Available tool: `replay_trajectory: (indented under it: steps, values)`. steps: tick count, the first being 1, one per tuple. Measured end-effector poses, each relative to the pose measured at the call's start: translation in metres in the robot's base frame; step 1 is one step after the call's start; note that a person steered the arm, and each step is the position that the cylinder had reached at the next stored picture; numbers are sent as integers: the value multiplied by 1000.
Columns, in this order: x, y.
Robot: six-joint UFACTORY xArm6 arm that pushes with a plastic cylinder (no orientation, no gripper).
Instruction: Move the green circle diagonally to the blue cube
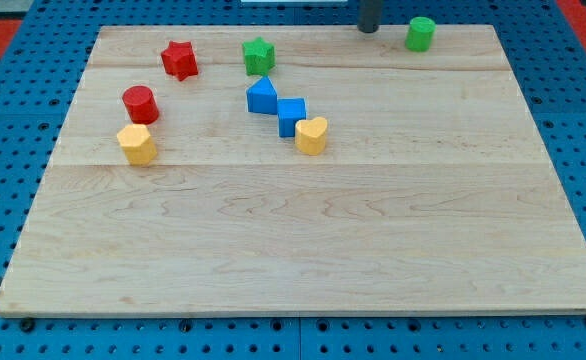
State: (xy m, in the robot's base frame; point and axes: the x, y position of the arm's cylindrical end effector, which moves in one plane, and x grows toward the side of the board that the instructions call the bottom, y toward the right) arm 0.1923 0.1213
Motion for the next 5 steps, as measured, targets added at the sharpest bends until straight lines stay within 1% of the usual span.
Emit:
replay_trajectory:
  steps: [1,2,3,4,5]
  values:
    - [0,19]
    - [73,44]
    - [66,161]
    - [1,201]
    - [-1,197]
